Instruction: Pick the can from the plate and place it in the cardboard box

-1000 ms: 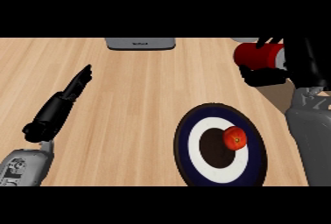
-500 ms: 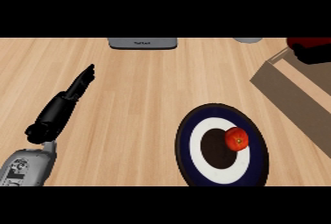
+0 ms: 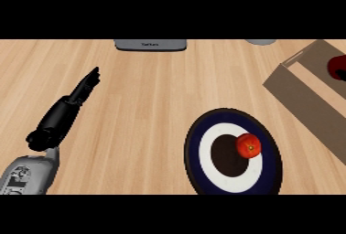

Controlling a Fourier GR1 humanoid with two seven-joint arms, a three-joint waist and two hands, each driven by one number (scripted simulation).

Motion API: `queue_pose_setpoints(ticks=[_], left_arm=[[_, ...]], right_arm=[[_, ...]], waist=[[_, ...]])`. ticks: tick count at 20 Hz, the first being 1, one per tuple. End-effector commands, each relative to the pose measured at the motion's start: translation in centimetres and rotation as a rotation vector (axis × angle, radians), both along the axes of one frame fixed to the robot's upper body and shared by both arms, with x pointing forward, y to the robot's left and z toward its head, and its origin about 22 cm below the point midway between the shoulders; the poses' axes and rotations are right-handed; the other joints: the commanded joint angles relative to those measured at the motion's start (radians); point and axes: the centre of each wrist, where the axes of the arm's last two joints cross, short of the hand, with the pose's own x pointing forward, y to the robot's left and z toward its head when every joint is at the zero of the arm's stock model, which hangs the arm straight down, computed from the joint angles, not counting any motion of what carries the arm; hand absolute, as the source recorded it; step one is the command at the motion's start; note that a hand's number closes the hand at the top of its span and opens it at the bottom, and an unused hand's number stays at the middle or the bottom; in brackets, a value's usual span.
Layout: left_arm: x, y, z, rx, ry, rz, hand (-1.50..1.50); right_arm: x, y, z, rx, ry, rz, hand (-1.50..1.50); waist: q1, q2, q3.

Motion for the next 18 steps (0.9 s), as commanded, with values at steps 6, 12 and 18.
queue_pose_setpoints(ticks=[6, 12, 18], left_arm=[[0.5, -0.4, 0.3, 0.005, 0.000, -0.006, 0.00], [-0.2, -2.1, -0.2, -0.001, 0.011, -0.001, 0.00], [-0.2, 0.6, 0.0, -0.007, 0.030, 0.008, 0.00]], right_arm=[[-1.2, -6.9, -1.4, 0.039, 0.315, 0.006, 1.50], [-2.0, -8.6, -1.9, 0.163, 0.258, 0.247, -1.50], [-0.9, -8.0, -1.7, 0.565, -0.273, 0.285, -1.50]], waist=[[0.005, 0.002, 0.000], [0.000, -0.001, 0.001], [-0.012, -0.007, 0.004]])
